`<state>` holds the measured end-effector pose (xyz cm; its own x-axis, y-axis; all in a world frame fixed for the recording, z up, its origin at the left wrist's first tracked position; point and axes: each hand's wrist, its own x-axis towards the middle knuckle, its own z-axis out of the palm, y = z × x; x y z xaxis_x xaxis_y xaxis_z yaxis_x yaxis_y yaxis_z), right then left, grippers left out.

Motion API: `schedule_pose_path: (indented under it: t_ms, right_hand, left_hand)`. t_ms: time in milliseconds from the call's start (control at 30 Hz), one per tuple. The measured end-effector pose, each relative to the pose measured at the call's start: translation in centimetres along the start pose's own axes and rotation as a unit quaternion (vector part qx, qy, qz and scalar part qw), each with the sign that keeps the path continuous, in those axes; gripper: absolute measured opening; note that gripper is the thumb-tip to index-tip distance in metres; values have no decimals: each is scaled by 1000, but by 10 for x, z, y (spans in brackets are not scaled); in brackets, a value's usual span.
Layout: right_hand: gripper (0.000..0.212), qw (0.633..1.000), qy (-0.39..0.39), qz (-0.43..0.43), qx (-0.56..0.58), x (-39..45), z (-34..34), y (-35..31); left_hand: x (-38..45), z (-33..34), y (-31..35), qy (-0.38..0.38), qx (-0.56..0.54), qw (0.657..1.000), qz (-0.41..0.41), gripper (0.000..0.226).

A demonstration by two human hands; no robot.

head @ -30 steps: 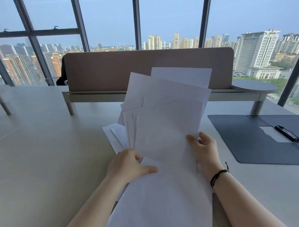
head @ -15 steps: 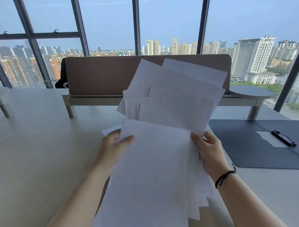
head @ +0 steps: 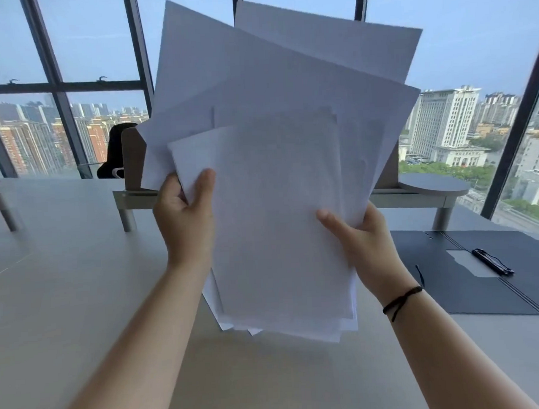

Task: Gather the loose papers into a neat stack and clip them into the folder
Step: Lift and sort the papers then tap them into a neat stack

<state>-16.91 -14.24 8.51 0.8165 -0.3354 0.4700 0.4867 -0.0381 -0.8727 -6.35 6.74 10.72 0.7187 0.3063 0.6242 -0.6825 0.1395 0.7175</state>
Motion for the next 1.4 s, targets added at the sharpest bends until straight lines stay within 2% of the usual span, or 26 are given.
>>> schedule_pose_path:
  t_ms: [33, 100, 167, 233, 333, 433, 533, 600, 667, 733, 833, 867, 1000, 1100, 1200, 1333, 1400]
  right_hand:
    - [21, 1000, 8, 3, -25, 1, 0, -1]
    - [16, 998, 19, 19, -51, -1, -4, 4]
    - [19, 997, 27, 40, -54, -7, -9, 11]
    - [20, 996, 35, 55, -61, -13, -14, 20]
    - [17, 993, 36, 68, -85, -16, -18, 27]
    - [22, 991, 24, 68, -109, -17, -21, 24]
    - [36, 992, 21, 52, -116, -16, -30, 18]
    - [36, 994, 10, 47, -96, -17, -33, 16]
    - [32, 996, -8, 56, -62, -18, -29, 18]
    - [26, 997, -6, 68, -25, -19, -22, 22]
    - [18, 996, 39, 82, 2, -17, -12, 24]
    - [17, 995, 52, 82, 1, -15, -11, 22]
    - [15, 996, 63, 68, -11, -6, -14, 11]
    - [12, 997, 54, 55, -1, -4, -15, 4]
    - [21, 996, 58, 59, 21, -4, -16, 2]
    - [37, 995, 76, 60, 26, -3, -17, 6]
    - [41, 995, 74, 56, 33, -4, -17, 7]
  left_hand:
    - [-5, 2, 7, 17, 5, 1000, 25, 15]
    - [-18, 1, 9, 36, 43, 998, 35, 63]
    - [-31, -8, -8, 9, 67, 998, -8, 102]
    - [-45, -19, -28, -38, 50, 994, -84, 116]
    - [-61, -26, -45, -84, 17, 981, -175, 95]
    - [-67, -28, -50, -106, 16, 971, -214, 75]
    - [-62, -32, -51, -112, 4, 966, -233, 90]
    - [-58, -36, -50, -97, -15, 965, -245, 104]
    - [-54, -38, -50, -106, -24, 964, -242, 105]
    - [-52, -35, -48, -138, -18, 964, -227, 90]
    - [-47, -27, -38, -159, -16, 967, -198, 63]
    - [-44, -25, -35, -157, -24, 967, -199, 58]
    - [-26, -25, -27, -102, -84, 964, -231, 68]
    - [-24, -24, -22, -112, -119, 959, -230, 41]
    - [-24, -25, -17, -93, -162, 952, -240, 15]
    - [-11, -34, -9, -45, -199, 954, -222, 23]
    - [-1, -37, -6, -31, -204, 956, -208, 18]
